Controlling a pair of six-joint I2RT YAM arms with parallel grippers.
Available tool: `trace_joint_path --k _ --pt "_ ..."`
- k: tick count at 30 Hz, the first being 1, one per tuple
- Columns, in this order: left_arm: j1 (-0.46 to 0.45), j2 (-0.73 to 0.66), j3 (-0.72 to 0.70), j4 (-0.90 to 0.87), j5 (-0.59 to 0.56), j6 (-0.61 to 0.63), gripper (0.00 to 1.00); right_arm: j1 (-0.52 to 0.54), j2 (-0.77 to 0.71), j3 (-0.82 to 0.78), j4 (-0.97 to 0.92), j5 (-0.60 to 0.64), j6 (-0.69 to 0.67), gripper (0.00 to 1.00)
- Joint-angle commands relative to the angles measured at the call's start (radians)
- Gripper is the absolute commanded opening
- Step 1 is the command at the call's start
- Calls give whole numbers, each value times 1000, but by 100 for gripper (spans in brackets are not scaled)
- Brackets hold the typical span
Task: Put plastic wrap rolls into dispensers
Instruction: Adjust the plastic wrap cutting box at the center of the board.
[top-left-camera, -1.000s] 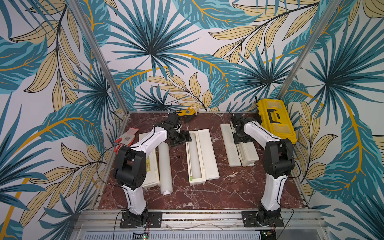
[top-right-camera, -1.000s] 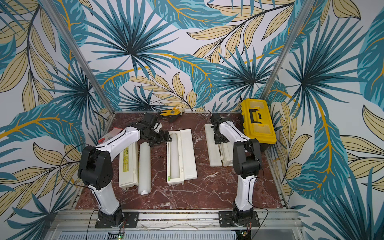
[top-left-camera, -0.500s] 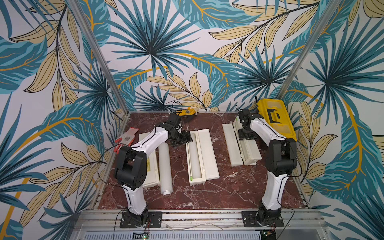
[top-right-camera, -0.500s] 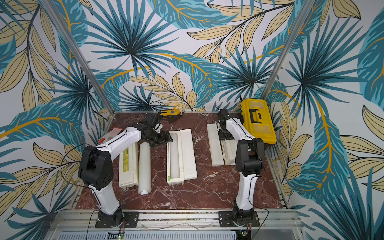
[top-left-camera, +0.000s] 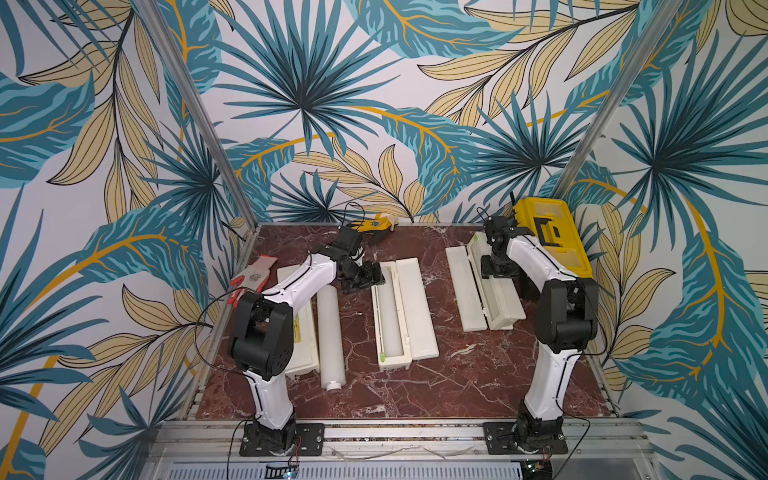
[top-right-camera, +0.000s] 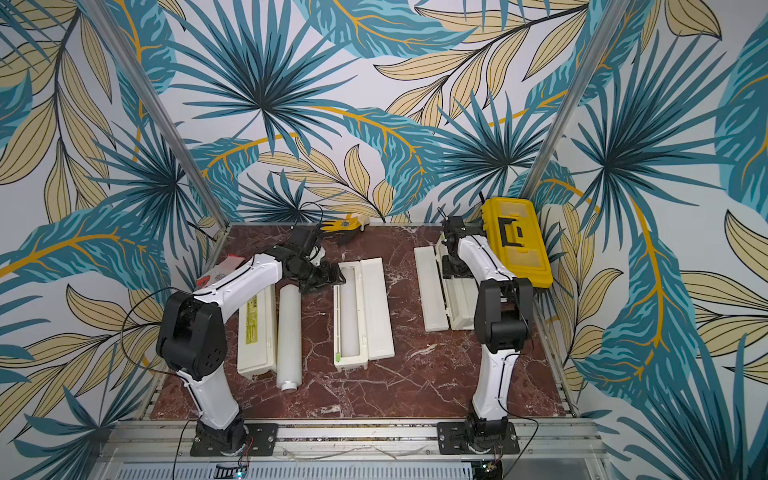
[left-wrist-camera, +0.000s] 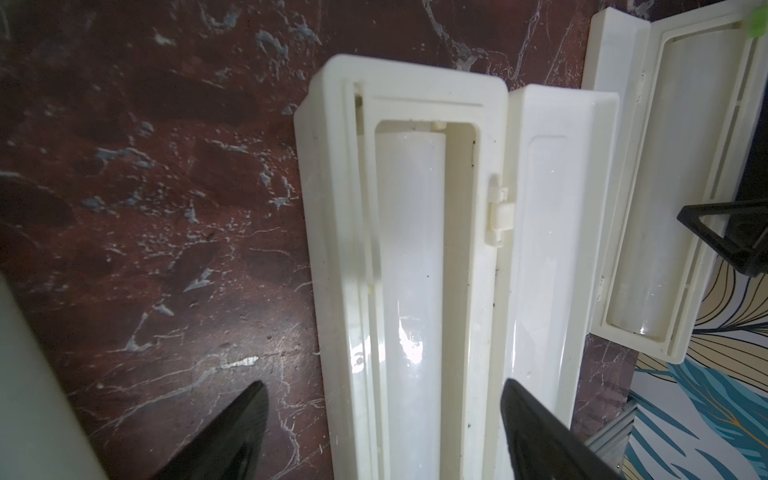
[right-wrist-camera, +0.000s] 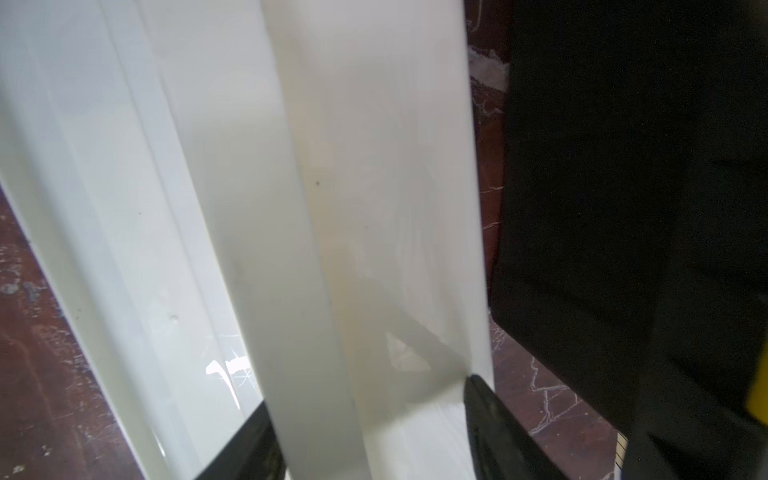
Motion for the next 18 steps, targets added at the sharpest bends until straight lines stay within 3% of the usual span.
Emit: trace_joint_path --k 1,11,18 --pt "-3 -15 0 -2 -7 3 88 -60 131 -68 -37 -197 15 61" --pt "-1 -18 -5 -2 -5 8 89 -121 153 -61 -45 -375 -56 50" --pt "8 -10 -3 -3 11 13 89 -154 178 -29 -63 -488 -80 49"
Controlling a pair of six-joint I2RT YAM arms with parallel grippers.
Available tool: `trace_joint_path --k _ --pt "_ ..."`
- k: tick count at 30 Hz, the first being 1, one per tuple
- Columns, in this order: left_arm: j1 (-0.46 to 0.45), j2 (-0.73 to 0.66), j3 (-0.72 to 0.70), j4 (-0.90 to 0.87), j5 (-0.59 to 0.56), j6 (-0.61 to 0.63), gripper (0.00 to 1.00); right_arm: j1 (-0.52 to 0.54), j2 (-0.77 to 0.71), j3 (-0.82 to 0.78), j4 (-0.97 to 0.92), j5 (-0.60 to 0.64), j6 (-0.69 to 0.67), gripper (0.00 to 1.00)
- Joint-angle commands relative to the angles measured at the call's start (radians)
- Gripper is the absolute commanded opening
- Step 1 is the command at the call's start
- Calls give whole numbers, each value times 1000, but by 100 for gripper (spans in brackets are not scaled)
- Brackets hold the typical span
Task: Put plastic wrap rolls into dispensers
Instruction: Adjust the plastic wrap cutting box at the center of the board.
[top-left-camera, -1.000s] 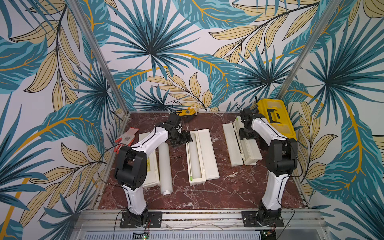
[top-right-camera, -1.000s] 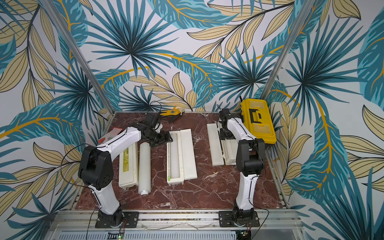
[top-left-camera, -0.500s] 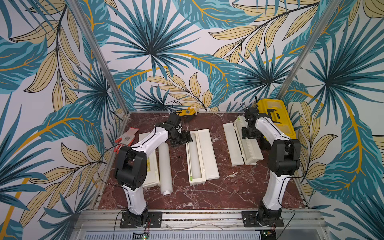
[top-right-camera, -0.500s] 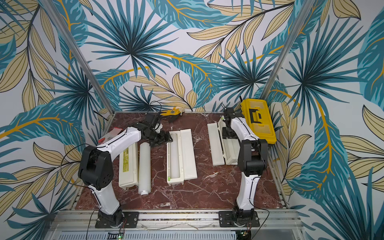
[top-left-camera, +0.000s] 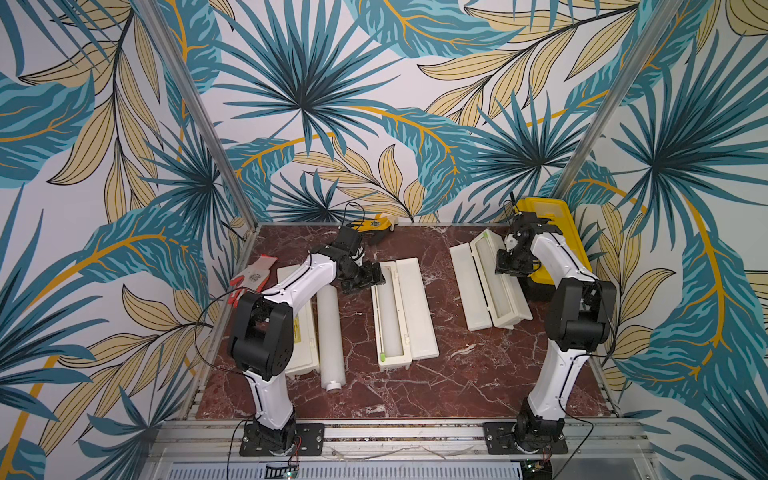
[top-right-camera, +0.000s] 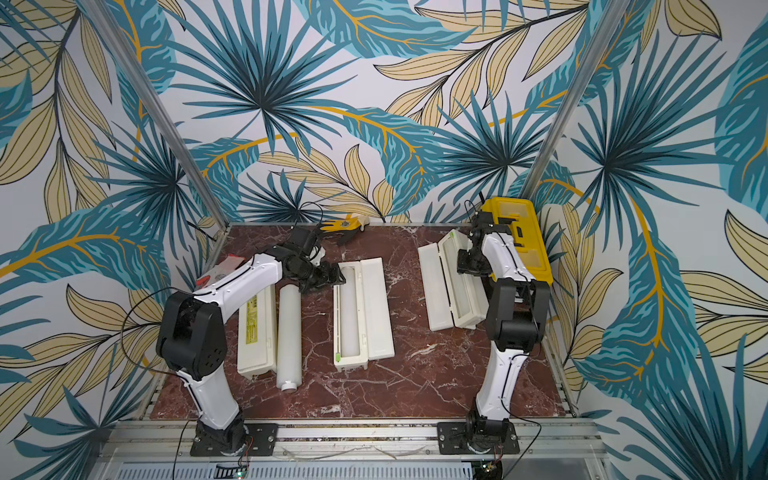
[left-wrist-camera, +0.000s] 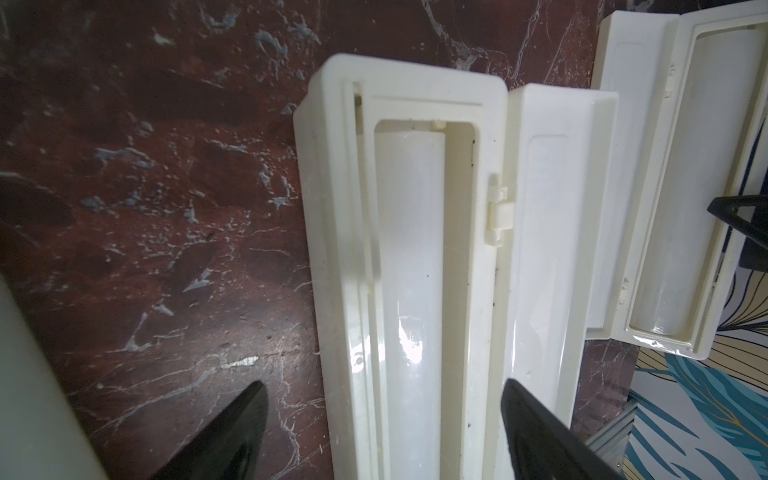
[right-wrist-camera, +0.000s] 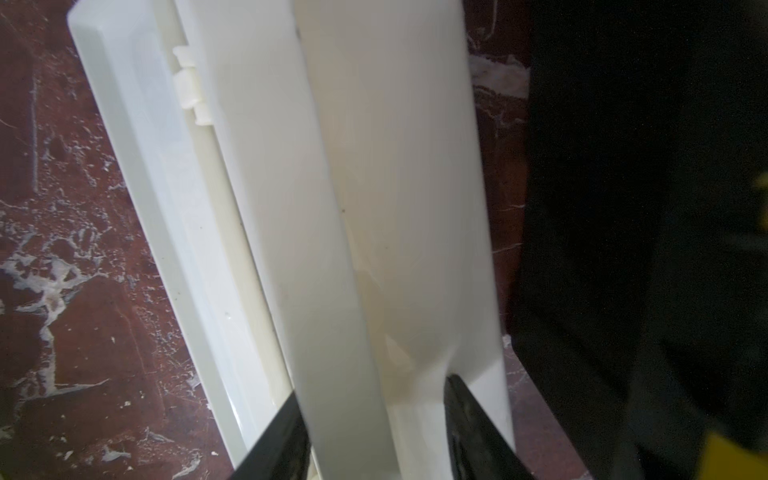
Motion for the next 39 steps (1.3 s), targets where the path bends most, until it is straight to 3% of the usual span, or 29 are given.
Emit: trace_joint_path --k 1,10,15,22,32,39 --pt "5 -11 -3 -2 8 13 89 2 165 -72 -66 -189 0 48" --pt "13 -9 -10 -2 17 14 89 -8 233 -6 -104 -274 -3 46" --pt "14 4 -12 -3 17 15 89 -7 249 5 -112 -192 0 46" --pt "14 27 -10 -3 31 18 89 -7 291 33 -124 -202 1 48" --pt "17 24 -27 -2 40 22 89 -13 360 116 -186 -345 -81 46" --pt "16 24 -30 -3 39 25 89 -11 353 88 -168 -210 -65 50"
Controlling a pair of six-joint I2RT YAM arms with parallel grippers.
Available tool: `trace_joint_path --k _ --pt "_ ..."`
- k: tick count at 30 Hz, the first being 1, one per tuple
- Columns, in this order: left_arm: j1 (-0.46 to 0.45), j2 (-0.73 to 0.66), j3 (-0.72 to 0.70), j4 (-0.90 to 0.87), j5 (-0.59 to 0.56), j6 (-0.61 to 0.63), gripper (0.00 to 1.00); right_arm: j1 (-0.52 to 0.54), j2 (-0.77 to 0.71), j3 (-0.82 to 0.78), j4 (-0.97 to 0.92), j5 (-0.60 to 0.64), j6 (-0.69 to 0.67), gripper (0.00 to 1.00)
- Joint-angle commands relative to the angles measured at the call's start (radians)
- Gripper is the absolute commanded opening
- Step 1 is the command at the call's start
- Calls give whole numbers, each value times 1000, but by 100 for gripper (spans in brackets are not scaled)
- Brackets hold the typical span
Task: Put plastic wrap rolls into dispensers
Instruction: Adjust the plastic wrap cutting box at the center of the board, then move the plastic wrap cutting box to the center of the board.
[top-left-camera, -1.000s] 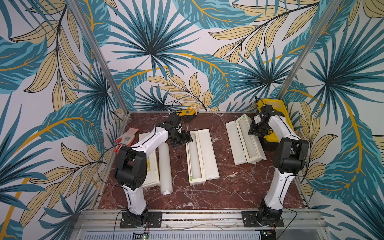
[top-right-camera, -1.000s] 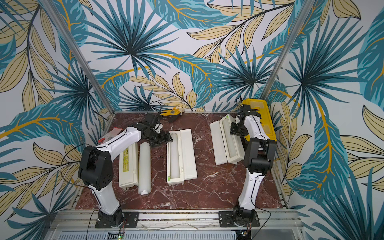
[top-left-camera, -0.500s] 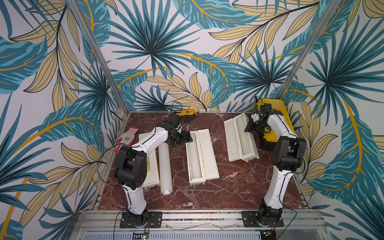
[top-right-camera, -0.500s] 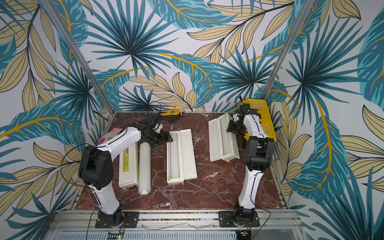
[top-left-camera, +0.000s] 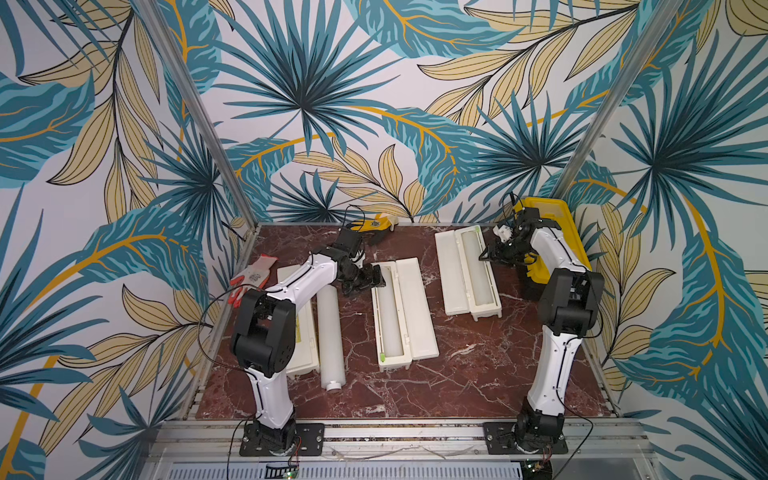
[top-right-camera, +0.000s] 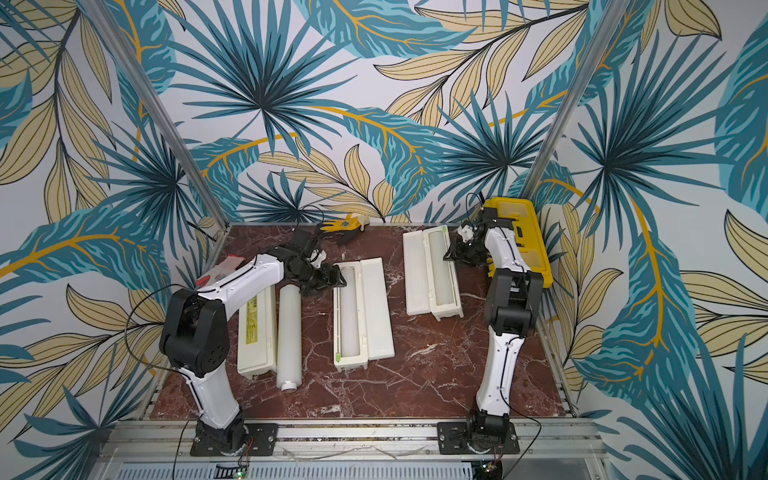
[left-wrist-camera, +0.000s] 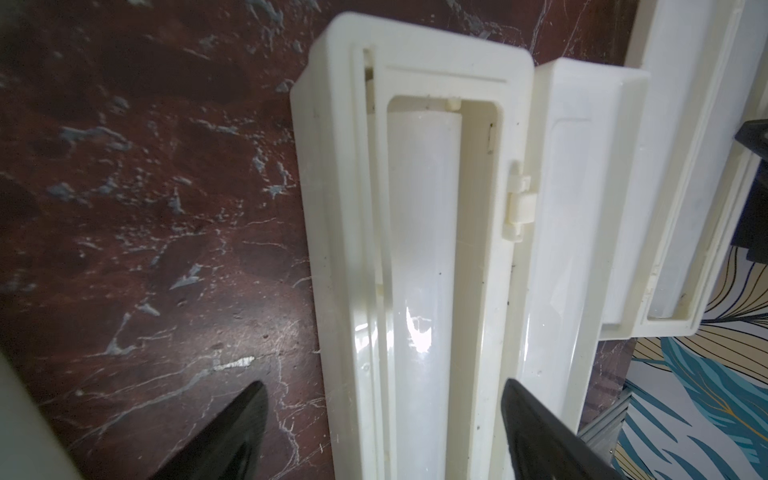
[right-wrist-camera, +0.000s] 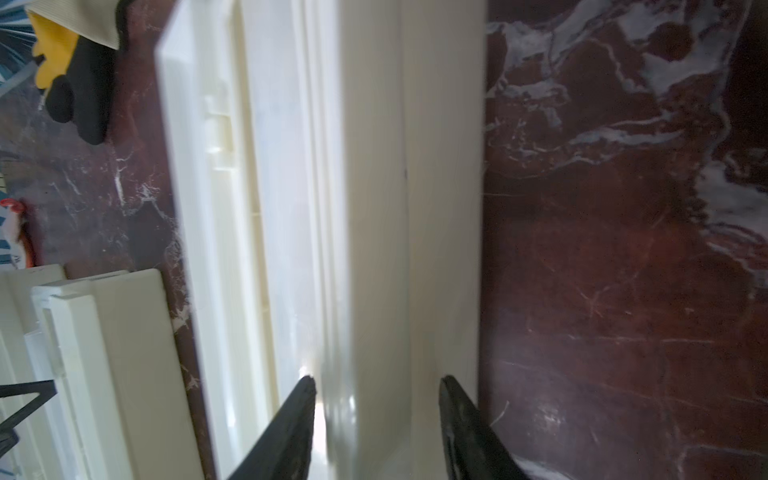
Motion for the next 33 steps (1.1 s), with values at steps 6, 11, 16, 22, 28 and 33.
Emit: trace_joint_path --k 6,11,16,22,28,33 --pt "7 2 -25 -3 9 18 89 28 89 -159 -101 186 -4 50" --pt "6 0 -31 -1 13 22 89 29 3 -216 -26 162 -3 56" --pt "-21 23 -27 -1 27 30 89 41 -131 -246 28 161 20 73" --pt "-53 58 -35 17 39 4 87 71 -294 -270 13 177 29 84" --pt "-88 53 -83 89 53 -61 84 104 -435 -392 34 191 54 86" --pt "-111 66 -122 221 101 -172 82 112 -532 -522 74 156 83 86"
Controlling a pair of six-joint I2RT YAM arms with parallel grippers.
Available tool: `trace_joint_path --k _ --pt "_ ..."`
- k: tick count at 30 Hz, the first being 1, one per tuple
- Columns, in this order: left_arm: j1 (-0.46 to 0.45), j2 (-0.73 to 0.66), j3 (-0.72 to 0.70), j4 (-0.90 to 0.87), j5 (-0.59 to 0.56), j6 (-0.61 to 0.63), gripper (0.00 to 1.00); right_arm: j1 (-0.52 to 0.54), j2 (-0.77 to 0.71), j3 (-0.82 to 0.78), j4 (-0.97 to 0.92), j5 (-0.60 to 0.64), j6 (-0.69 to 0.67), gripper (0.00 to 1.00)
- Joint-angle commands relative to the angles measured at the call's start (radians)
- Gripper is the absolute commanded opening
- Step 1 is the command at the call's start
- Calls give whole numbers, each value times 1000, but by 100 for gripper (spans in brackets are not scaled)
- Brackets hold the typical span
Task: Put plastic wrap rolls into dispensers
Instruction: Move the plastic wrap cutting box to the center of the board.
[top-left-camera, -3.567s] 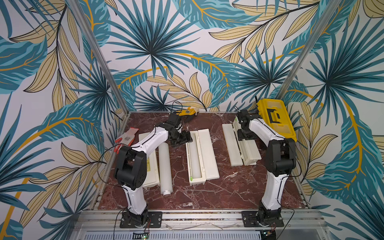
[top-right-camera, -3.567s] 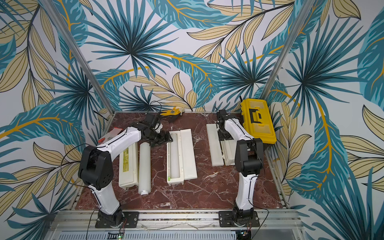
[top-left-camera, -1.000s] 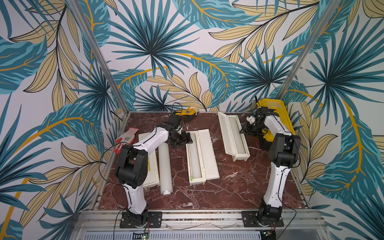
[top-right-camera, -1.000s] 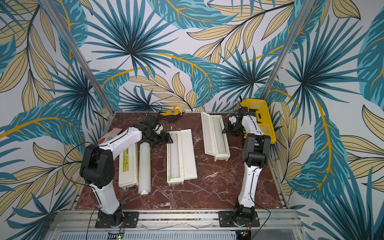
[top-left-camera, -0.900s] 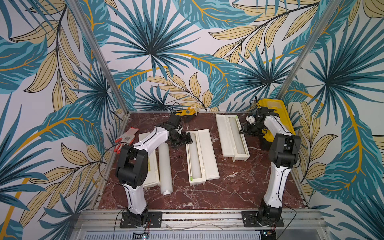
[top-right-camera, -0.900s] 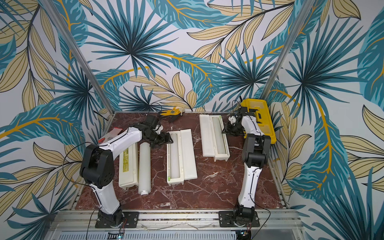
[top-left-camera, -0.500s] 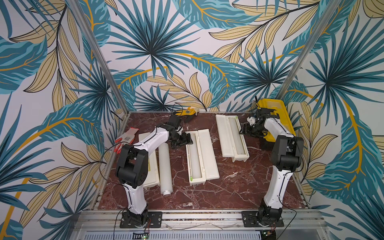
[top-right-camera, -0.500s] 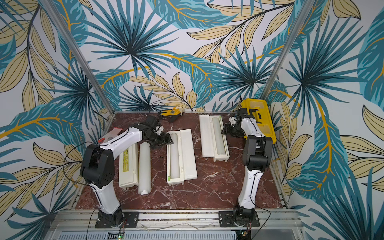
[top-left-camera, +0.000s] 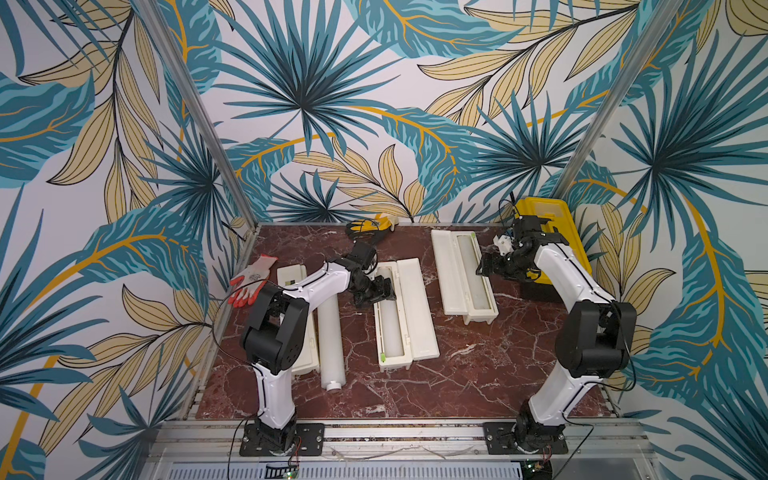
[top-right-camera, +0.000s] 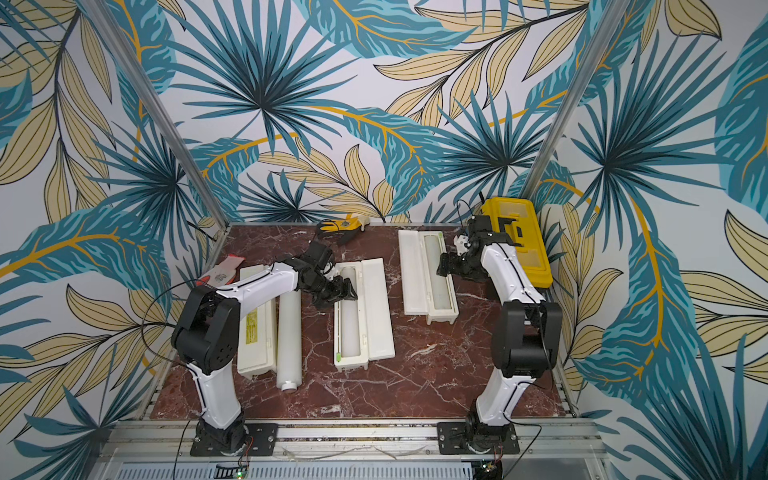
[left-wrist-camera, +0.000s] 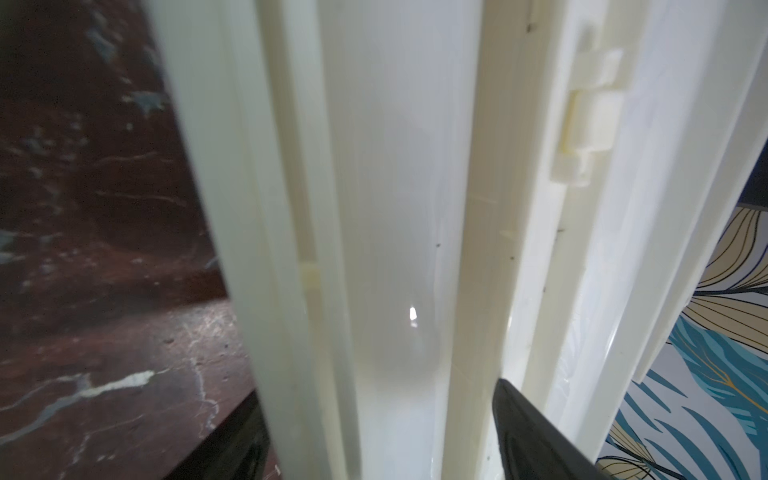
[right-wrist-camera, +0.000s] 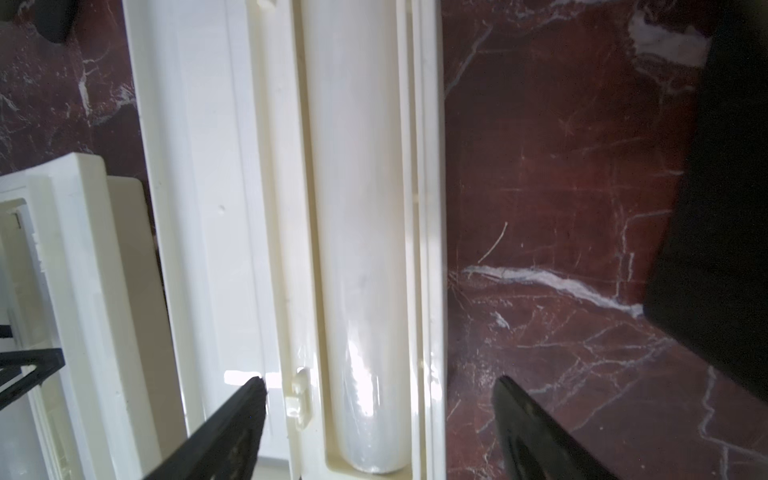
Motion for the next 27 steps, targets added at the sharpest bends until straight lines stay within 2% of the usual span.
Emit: trace_joint_path --k 1,9,16,20,27 --pt "-22 21 -38 127 45 -96 82 8 -54 -90 15 -21 33 86" --pt "-55 77 -30 300 55 -286 79 8 -142 -168 33 -67 53 86" --pt "-95 94 -3 300 -1 -331 79 11 -169 -162 45 -100 91 86" --pt "-95 40 9 200 -92 -270 83 71 -178 -148 44 -75 99 86" --pt "-88 -91 153 -151 -315 -26 93 275 -147 -60 15 67 127 86"
